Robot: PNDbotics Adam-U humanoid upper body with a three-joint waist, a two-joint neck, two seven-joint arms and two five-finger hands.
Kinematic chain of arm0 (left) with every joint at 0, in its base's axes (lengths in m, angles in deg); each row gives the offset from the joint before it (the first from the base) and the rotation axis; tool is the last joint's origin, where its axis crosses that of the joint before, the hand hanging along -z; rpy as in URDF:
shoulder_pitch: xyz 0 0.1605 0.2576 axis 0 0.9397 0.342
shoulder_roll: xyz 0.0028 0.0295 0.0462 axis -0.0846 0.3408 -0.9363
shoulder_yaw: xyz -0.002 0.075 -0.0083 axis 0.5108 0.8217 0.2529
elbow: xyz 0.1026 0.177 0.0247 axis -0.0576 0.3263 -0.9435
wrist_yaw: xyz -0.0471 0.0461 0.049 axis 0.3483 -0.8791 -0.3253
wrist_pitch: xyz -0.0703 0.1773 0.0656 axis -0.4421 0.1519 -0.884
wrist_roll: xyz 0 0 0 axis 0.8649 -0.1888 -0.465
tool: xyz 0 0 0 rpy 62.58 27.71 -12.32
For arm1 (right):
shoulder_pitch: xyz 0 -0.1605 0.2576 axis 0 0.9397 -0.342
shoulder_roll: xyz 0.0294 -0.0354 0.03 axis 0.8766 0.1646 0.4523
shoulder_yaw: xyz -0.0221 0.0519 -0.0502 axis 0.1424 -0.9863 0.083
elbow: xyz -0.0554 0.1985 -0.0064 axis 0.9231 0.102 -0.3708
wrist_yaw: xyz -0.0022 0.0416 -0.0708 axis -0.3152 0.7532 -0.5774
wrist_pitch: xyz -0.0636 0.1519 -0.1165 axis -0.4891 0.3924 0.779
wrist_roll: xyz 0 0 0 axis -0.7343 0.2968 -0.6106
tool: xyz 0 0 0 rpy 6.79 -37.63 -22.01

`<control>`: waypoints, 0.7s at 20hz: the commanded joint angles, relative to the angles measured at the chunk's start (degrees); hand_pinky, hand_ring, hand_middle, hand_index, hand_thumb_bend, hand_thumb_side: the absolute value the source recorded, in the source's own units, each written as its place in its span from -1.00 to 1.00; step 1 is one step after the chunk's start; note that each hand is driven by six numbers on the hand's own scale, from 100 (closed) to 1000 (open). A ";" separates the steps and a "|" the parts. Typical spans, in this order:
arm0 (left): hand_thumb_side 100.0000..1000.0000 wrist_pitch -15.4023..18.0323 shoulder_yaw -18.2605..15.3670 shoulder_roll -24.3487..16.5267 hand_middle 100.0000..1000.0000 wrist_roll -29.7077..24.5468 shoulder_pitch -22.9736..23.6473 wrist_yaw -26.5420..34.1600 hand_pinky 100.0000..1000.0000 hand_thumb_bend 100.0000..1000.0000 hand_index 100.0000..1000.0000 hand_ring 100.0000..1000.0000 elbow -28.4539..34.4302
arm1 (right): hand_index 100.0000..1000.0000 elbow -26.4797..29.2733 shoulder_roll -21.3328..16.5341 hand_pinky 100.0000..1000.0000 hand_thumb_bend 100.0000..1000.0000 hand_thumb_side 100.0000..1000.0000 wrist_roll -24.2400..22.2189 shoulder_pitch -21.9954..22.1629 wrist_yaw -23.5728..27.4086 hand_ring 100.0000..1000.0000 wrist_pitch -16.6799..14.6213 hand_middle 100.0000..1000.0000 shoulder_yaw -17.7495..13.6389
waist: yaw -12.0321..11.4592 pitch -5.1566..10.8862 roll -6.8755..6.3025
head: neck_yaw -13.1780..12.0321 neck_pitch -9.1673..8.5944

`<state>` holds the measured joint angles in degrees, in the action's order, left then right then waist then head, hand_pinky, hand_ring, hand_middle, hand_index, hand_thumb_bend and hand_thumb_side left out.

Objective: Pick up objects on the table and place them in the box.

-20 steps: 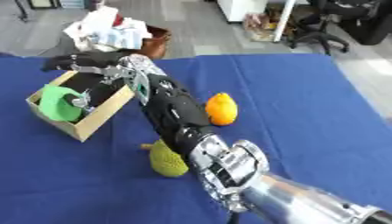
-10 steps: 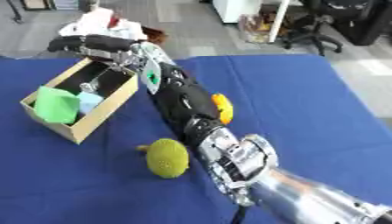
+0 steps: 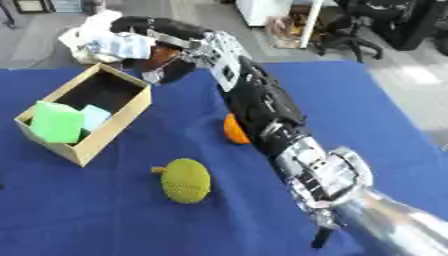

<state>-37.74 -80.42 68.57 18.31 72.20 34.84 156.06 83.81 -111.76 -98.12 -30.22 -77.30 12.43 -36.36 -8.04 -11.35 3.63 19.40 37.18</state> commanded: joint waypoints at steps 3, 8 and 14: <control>0.68 0.24 -1.14 -1.30 0.10 0.96 0.11 -0.67 0.16 -1.00 0.57 0.23 0.54 | 1.00 8.31 -9.06 0.81 -1.00 -0.55 -15.58 5.55 10.28 0.86 -10.54 0.92 0.74 | 0.96 0.52 0.20 | -0.91 -0.48; 0.67 0.32 -1.40 -1.34 0.10 1.32 0.31 -0.81 0.16 -1.00 0.57 0.23 0.53 | 1.00 10.37 -12.70 0.80 -1.00 -0.24 -19.37 12.01 13.32 0.86 -9.60 0.92 -0.30 | 1.55 0.74 0.17 | -1.17 -0.49; 0.68 0.33 -1.48 -1.38 0.10 1.47 0.43 -0.85 0.16 -1.00 0.57 0.23 0.50 | 1.00 7.54 -13.57 0.79 -1.00 0.16 -21.03 16.64 9.40 0.86 -8.79 0.90 -0.50 | 1.80 0.70 0.07 | -1.22 -0.44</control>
<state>-37.47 -81.43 68.10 19.57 73.02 34.16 156.02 91.36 -122.90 -104.09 -12.85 -66.97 18.39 -36.22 -6.33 -11.35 3.63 18.24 37.18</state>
